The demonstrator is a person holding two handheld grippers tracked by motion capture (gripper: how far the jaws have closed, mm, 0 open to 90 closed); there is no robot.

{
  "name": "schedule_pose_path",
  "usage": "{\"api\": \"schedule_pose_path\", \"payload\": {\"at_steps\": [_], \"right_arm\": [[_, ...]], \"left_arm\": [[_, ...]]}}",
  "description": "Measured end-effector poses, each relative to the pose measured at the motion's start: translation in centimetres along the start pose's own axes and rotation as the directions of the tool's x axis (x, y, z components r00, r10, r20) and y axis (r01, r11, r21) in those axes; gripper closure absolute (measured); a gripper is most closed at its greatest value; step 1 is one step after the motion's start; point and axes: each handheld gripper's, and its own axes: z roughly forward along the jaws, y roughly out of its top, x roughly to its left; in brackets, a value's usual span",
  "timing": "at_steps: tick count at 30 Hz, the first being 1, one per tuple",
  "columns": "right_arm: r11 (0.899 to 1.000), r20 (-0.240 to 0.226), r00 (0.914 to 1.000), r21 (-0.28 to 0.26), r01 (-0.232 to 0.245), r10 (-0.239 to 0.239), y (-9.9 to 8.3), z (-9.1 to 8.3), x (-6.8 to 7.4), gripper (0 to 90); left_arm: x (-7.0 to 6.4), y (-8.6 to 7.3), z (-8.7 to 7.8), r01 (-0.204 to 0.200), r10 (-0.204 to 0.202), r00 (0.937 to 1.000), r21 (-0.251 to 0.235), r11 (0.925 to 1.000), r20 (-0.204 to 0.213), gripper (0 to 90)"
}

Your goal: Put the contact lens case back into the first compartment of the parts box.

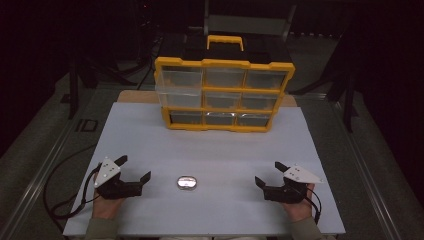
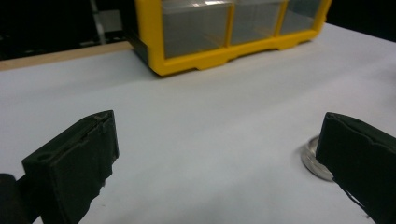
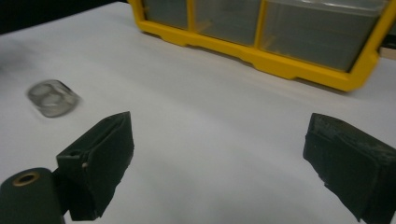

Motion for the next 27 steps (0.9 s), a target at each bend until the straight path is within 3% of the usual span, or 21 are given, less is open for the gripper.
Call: {"api": "schedule_pose_path", "payload": {"at_steps": [3, 4, 7, 8, 13, 19, 22, 27], "right_arm": [[1.0, -0.04, 0.9992, 0.001, 0.006, -0.006, 0.9, -0.1, 0.0, 8.4], [1.0, -0.072, 0.9974, 0.002, -0.003, 0.003, 1.5, -0.2, -0.1, 8.4], [1.0, -0.088, 0.9961, 0.004, -0.007, 0.007, 1.8, -0.1, -0.1, 8.5], [1.0, -0.119, 0.9929, 0.022, -0.002, 0.005, 2.5, 0.1, -0.2, 8.4], [0.998, -0.138, 0.9903, 0.049, 0.025, -0.018, 3.8, 0.6, 0.1, 7.5], [0.996, -0.182, 0.9826, 0.078, 0.053, -0.038, 4.8, 1.6, 0.5, 7.3], [0.991, -0.207, 0.9759, 0.098, 0.092, -0.07, 5.4, 2.3, 1.1, 7.3], [0.99, -0.233, 0.9705, 0.109, 0.089, -0.062, 6.2, 2.7, 1.6, 7.4]], "left_arm": [[0.0, 0.0, -0.1, 0.002, -0.002, 1.0, -0.004, 1.0, -0.003, 0.3], [0.0, 0.0, -0.1, 0.004, -0.004, 1.0, -0.008, 1.0, -0.006, 0.2], [0.0, 0.0, -0.1, -0.002, 0.002, 0.9999, -0.006, 1.0, -0.011, 0.2], [0.0, 0.0, 0.0, -0.005, 0.005, 0.9999, -0.004, 1.0, -0.014, 0.2], [-0.1, -0.1, 0.0, -0.012, 0.012, 0.9998, -0.003, 0.9999, -0.018, 0.3], [-0.1, -0.1, 0.1, -0.015, 0.015, 0.9996, -0.004, 0.9999, -0.022, 0.2], [-0.1, -0.1, 0.1, -0.019, 0.018, 0.9994, -0.003, 0.9998, -0.029, 0.2], [-0.1, -0.2, 0.1, -0.024, 0.024, 0.9992, -0.001, 0.9997, -0.033, 0.3]]}}
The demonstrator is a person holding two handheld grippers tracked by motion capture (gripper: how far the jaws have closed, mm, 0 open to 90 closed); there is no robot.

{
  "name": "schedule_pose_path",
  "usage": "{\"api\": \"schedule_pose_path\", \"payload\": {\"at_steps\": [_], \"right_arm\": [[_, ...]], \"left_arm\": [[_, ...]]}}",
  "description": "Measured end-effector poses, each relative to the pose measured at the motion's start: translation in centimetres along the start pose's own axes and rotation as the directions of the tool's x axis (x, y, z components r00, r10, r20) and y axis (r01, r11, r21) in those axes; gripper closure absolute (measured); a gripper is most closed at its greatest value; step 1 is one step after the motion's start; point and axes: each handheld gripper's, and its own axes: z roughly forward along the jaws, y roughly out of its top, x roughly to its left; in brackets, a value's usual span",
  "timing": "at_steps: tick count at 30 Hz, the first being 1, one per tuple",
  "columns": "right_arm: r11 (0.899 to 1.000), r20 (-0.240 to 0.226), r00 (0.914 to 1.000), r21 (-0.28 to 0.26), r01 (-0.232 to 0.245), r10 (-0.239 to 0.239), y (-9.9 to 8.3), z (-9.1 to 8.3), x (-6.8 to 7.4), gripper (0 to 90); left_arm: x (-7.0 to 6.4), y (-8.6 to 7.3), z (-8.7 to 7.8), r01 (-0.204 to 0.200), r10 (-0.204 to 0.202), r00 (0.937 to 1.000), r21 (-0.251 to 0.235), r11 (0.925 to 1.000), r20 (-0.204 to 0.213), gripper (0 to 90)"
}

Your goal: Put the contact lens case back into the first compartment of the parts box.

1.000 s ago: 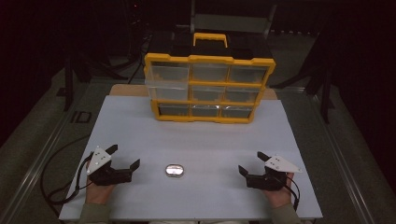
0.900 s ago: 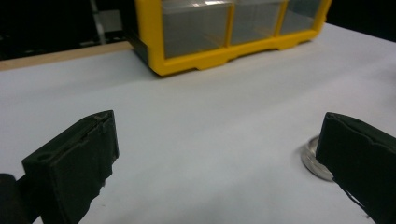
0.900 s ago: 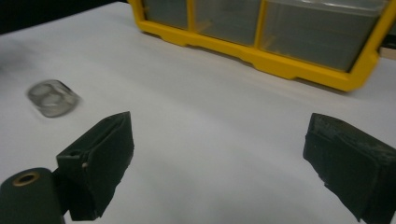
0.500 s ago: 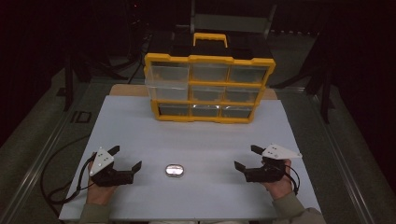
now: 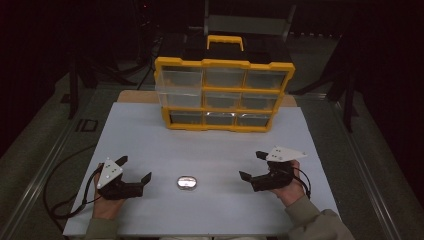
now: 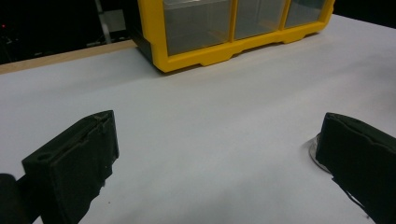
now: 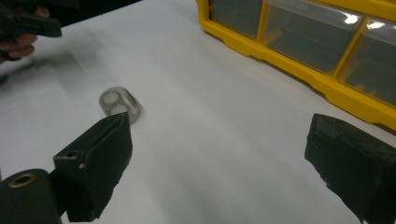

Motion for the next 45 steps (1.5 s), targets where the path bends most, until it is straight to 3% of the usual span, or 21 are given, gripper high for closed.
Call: {"api": "schedule_pose_path", "payload": {"at_steps": [13, 28, 34, 45], "right_arm": [[0.997, -0.035, 0.9979, 0.044, 0.055, -0.054, 2.0, 2.0, 1.0, 7.4], [0.989, -0.087, 0.9898, 0.087, 0.12, -0.113, 4.0, 4.9, 2.7, 7.4], [0.983, -0.114, 0.985, 0.116, 0.143, -0.129, 4.7, 6.2, 3.2, 7.4], [0.965, -0.182, 0.9672, 0.16, 0.207, -0.177, 5.7, 8.3, 4.6, 7.4]], "left_arm": [[0.0, 0.0, -0.1, 0.006, -0.006, 1.0, -0.009, 0.9999, 0.003, 0.2], [0.1, 0.0, 0.0, 0.007, -0.007, 0.9999, -0.007, 0.9999, 0.01, 0.3], [0.1, 0.0, 0.1, 0.005, -0.005, 0.9999, 0.001, 1.0, 0.013, 0.3], [0.1, 0.0, 0.1, 0.002, -0.002, 0.9999, 0.003, 1.0, 0.016, 0.3]]}}
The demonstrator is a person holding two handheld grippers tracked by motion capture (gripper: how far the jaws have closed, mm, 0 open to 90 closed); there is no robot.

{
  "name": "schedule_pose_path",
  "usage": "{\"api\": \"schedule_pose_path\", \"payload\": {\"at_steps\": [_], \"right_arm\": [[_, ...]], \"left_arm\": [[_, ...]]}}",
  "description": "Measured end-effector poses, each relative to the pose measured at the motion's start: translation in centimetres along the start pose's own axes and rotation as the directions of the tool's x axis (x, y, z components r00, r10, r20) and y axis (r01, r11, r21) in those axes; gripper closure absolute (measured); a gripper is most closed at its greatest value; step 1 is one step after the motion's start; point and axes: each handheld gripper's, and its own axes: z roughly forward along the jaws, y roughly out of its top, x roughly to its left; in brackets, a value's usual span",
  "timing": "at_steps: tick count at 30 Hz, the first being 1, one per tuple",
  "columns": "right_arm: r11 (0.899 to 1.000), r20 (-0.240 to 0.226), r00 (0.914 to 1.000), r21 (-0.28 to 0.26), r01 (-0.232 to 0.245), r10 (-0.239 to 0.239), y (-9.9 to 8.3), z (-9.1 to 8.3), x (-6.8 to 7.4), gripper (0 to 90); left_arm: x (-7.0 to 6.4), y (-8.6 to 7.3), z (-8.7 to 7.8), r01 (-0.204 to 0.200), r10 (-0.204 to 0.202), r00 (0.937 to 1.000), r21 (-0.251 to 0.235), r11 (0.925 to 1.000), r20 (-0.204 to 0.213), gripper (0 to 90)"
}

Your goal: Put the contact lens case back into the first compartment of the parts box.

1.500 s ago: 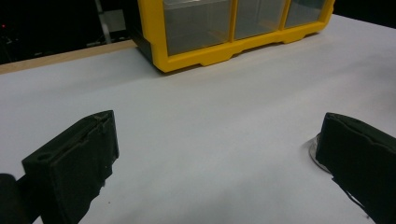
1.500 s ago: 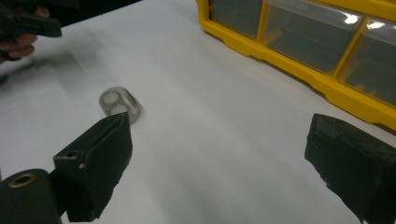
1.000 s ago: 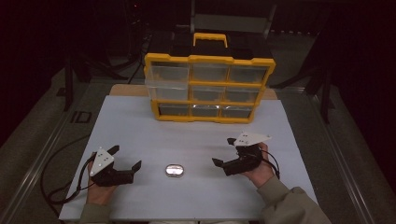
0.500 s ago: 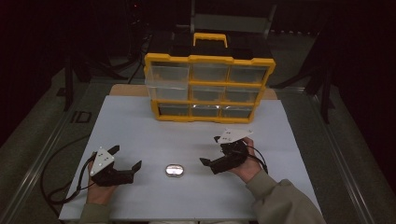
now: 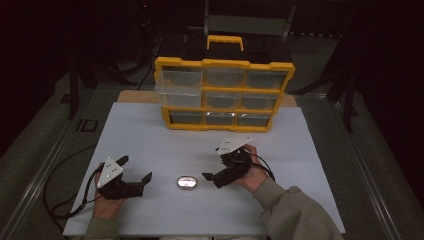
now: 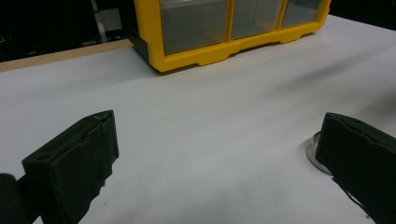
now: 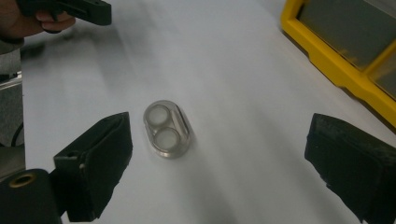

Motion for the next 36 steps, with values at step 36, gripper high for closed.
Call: {"api": "schedule_pose_path", "payload": {"at_steps": [36], "right_arm": [[0.986, -0.12, 0.9897, 0.139, 0.095, -0.078, 0.9, 6.3, 1.6, 7.5]], "left_arm": [[0.1, 0.0, 0.0, -0.007, 0.007, 1.0, 0.01, 0.9999, 0.0, 0.3]]}}
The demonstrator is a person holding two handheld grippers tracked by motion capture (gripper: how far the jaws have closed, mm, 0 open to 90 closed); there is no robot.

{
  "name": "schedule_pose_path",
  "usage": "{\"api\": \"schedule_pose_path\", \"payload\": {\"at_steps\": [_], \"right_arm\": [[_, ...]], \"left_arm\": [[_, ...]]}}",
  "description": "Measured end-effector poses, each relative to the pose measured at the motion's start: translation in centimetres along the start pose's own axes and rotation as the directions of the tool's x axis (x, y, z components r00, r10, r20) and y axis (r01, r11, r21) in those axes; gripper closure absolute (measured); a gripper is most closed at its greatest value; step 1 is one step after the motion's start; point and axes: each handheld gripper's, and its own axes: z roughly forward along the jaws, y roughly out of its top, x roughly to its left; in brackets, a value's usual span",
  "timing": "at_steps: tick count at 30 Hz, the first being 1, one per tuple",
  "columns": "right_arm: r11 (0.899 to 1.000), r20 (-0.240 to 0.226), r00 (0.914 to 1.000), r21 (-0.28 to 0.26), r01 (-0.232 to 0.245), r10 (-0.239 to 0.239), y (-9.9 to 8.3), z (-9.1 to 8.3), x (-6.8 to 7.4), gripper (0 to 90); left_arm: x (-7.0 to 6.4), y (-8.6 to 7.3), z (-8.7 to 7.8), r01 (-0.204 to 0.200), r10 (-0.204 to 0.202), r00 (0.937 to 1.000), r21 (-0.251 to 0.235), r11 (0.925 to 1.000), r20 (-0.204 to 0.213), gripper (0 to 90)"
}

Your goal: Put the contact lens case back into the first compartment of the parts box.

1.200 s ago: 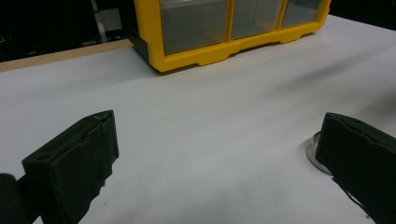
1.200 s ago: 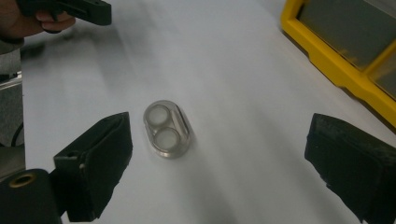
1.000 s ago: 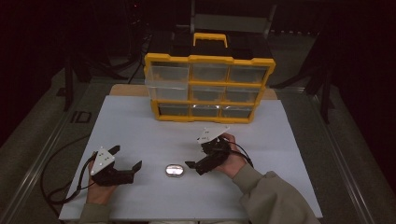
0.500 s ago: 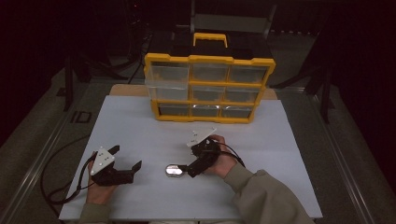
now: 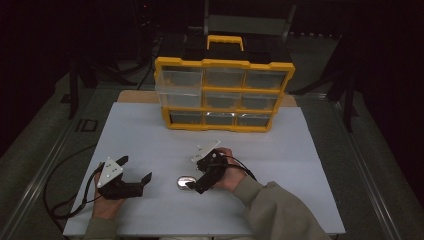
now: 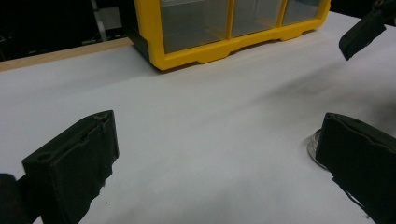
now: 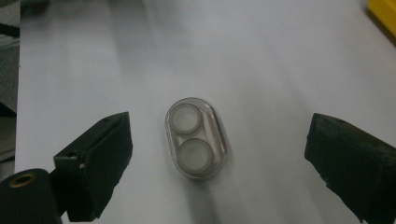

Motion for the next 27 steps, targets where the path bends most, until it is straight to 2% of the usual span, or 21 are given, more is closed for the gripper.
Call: {"api": "schedule_pose_path", "payload": {"at_steps": [6, 8, 13, 19, 27], "right_arm": [[0.999, -0.012, 0.9999, 0.031, 0.012, -0.012, 0.2, 0.7, 0.2, 7.5], [0.997, -0.012, 0.9998, 0.069, 0.016, -0.015, 0.2, 1.1, 0.3, 7.5], [0.993, -0.027, 0.9992, 0.11, 0.033, -0.03, 0.4, 2.0, 0.5, 7.5], [0.988, -0.048, 0.9974, 0.145, 0.06, -0.054, 0.7, 2.9, 0.6, 8.0], [0.981, -0.076, 0.9955, 0.183, 0.069, -0.056, 0.5, 3.9, 0.5, 9.3]], "left_arm": [[0.0, 0.0, 0.0, -0.001, 0.001, 1.0, 0.002, 1.0, 0.002, 0.3], [0.0, 0.0, 0.0, -0.001, 0.001, 1.0, 0.001, 1.0, 0.002, 0.3], [0.0, 0.0, 0.0, -0.002, 0.002, 1.0, 0.003, 1.0, 0.003, 0.3], [0.0, 0.0, 0.1, -0.003, 0.003, 1.0, 0.004, 1.0, 0.005, 0.3], [0.0, 0.0, 0.1, -0.003, 0.003, 1.0, 0.004, 1.0, 0.007, 0.3]]}}
